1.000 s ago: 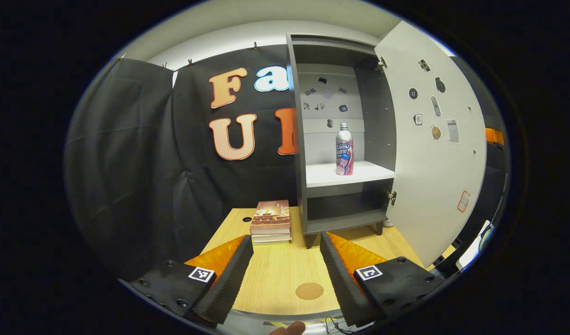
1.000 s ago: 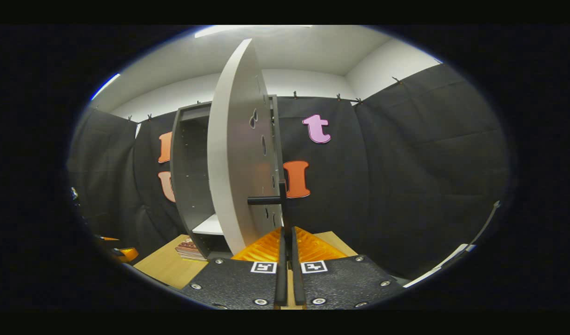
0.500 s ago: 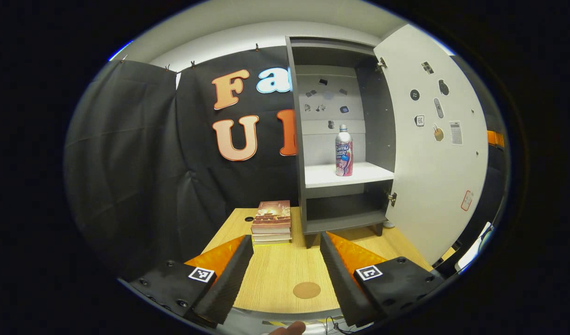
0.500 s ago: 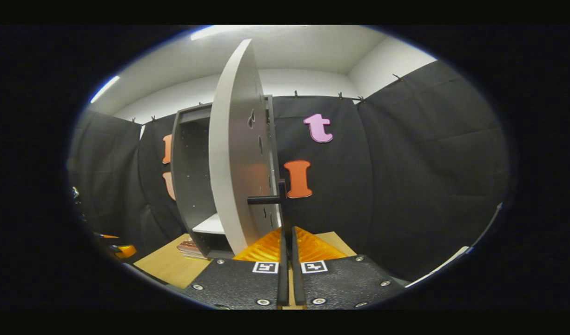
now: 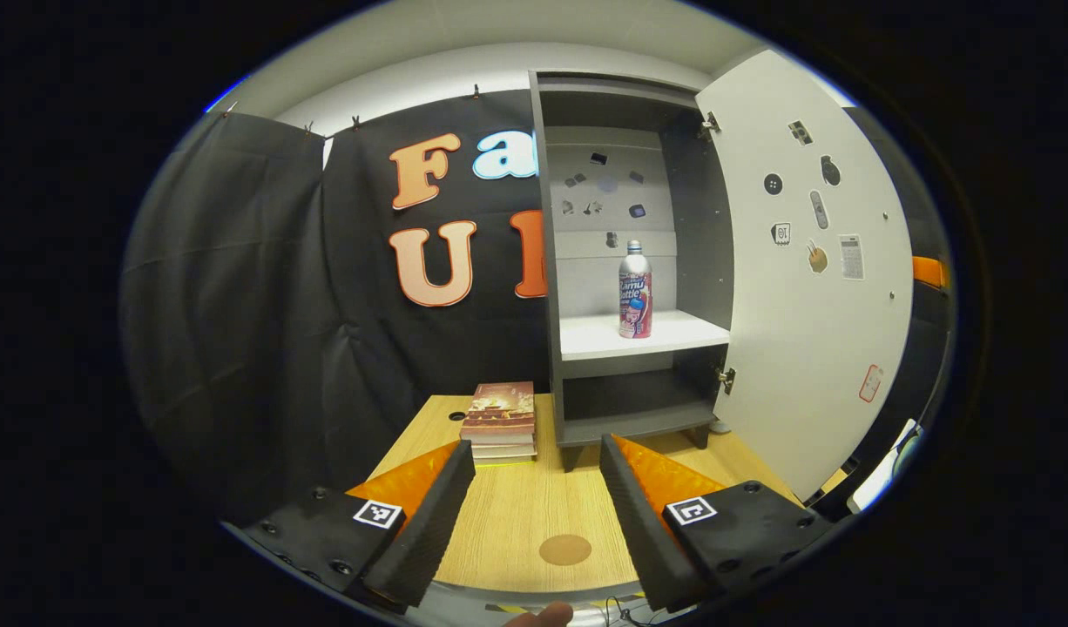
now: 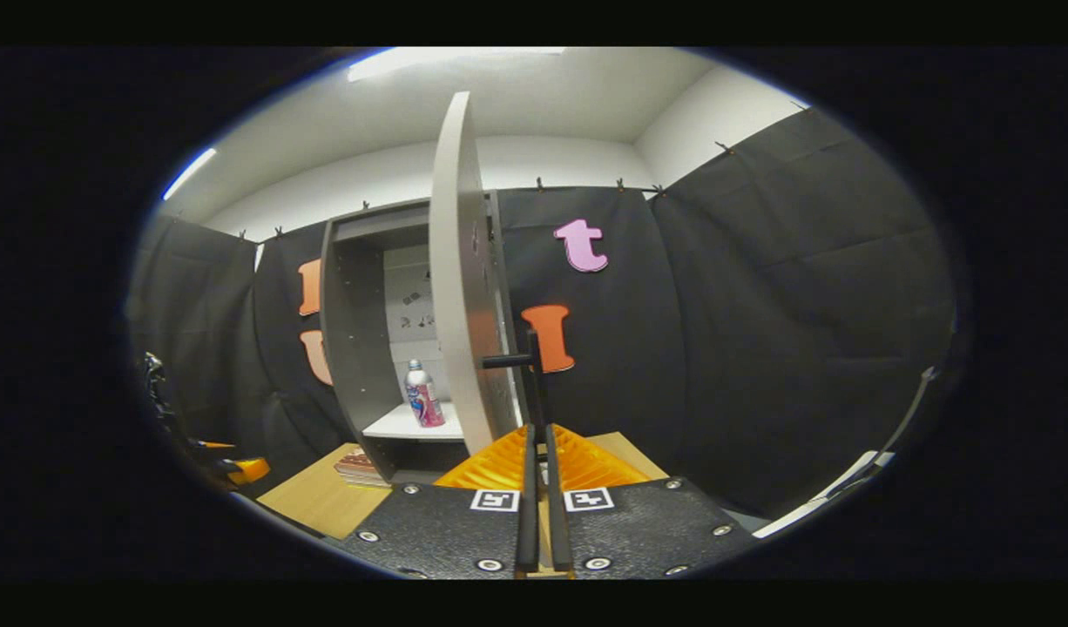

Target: Open the cabinet door with the right hand, grasp the bottle in the cabinet with the left hand and place it on the coaster, then close the cabinet door with the right hand.

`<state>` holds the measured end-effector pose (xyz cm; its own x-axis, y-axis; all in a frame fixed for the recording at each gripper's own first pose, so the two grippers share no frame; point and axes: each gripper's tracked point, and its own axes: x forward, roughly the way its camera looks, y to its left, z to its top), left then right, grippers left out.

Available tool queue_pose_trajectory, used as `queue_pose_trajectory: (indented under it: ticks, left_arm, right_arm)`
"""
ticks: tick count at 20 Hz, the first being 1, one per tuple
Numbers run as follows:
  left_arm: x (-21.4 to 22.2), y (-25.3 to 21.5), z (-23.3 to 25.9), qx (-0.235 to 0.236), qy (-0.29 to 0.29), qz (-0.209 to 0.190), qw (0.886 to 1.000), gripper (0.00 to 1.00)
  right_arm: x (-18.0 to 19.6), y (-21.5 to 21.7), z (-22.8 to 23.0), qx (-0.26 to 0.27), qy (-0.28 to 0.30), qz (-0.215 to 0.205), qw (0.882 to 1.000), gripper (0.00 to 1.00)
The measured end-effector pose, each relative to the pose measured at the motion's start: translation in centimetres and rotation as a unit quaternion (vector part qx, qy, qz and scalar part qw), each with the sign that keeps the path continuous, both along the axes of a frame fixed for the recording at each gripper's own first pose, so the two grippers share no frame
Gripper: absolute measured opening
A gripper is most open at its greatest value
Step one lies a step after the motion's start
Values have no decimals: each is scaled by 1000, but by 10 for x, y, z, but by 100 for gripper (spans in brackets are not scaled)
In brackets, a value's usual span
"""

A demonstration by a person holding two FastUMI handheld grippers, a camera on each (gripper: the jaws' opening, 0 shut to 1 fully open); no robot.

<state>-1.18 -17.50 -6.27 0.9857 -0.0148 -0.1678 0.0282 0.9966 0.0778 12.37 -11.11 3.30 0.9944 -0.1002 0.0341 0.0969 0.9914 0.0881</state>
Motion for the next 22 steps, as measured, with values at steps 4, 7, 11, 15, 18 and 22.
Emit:
queue_pose_trajectory:
  ticks: [4,7,11,15,18,22]
  left_arm:
    - [46,-29,5,-12,-7,-34,999,95]
    - [91,-60,14,-26,-21,-66,997,94]
    - [157,-94,34,-38,-47,-100,993,94]
    - [226,-126,55,-49,-71,-125,988,95]
    - [273,-148,62,-48,-85,-140,985,94]
    - [322,-175,60,-50,-87,-157,982,95]
  right_arm:
    - [-1,9,10,6,-27,-8,1000,0]
    - [3,9,17,-11,-43,-18,999,14]
    - [1,18,13,-14,-36,-18,999,0]
    - [4,22,5,-7,-20,-26,999,27]
    - [8,25,4,21,-23,-49,998,35]
    - [6,29,-15,38,21,-63,997,45]
